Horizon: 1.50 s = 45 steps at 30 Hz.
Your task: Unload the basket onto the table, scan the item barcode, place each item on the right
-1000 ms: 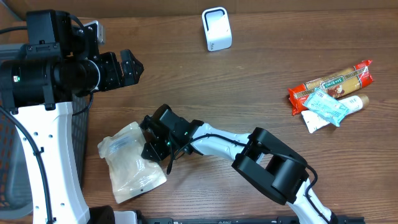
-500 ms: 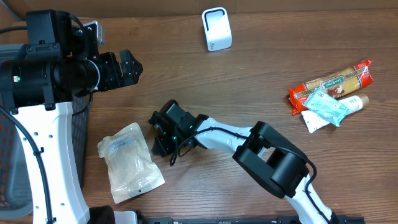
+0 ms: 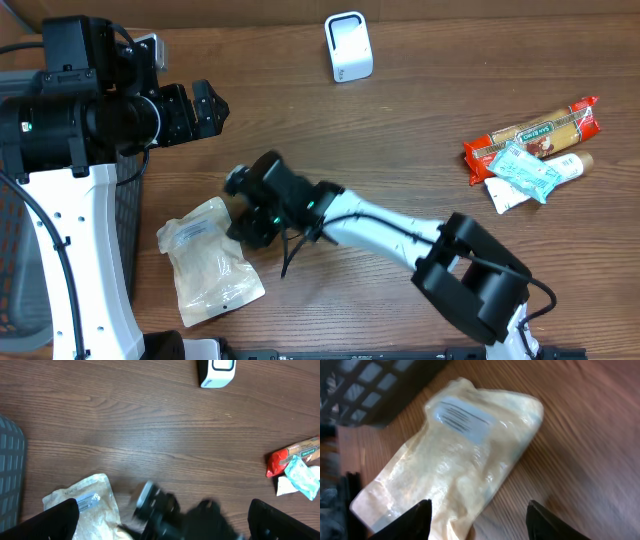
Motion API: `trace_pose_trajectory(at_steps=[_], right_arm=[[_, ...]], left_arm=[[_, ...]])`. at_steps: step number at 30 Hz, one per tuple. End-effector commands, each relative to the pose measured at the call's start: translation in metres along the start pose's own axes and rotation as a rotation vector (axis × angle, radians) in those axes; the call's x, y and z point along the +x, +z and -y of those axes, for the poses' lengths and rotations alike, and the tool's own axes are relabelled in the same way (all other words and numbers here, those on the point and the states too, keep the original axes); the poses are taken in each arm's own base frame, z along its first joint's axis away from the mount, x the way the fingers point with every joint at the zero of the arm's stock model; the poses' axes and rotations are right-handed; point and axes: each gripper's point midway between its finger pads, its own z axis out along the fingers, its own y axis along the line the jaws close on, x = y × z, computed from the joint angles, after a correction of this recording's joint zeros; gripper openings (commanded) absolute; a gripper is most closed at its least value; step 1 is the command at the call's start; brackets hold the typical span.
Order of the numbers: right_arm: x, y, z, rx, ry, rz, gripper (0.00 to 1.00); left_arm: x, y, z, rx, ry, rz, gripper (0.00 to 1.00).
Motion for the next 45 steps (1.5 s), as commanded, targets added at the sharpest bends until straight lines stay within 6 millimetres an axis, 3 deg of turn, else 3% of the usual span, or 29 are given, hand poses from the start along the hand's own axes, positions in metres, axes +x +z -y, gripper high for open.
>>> trace_pose_trajectory(at_steps=[1,5,11,17,22,29,37,45], right_arm=[[-0.002,0.009,0.0,0.167,-0.215,0.024,0.64],[0.001,0.03,-0.019,0.194,-0.396,0.04,0.63],[0.005,0.053,-0.023,0.271,-0.469,0.068,0.7],[0.027,0.07,-0.015,0.272,-0.467,0.015,0.73],[0.042,0.072,-0.002,0.291,-0.44,-0.046,0.74],[0.042,0.05,0.052,0.418,-0.141,-0.052,0.74],[0.046,-0.013,0.115,0.534,0.143,-0.107,0.77],[0.065,-0.072,0.138,0.468,0.331,-0.221,0.77]], left_arm=[[-0.003,-0.008,0.002,0.0,-0.006,0.029,1.0],[-0.003,-0.008,0.002,0.0,-0.006,0.029,1.0],[-0.003,-0.008,0.002,0.0,-0.006,0.029,1.0],[-0.003,-0.008,0.002,0.0,-0.006,0.029,1.0],[-0.003,-0.008,0.002,0.0,-0.006,0.029,1.0],[-0.003,-0.008,0.002,0.0,-0.006,0.029,1.0],[-0.003,-0.008,0.002,0.0,-0.006,0.029,1.0],[-0.003,-0.008,0.002,0.0,-0.006,0.029,1.0]])
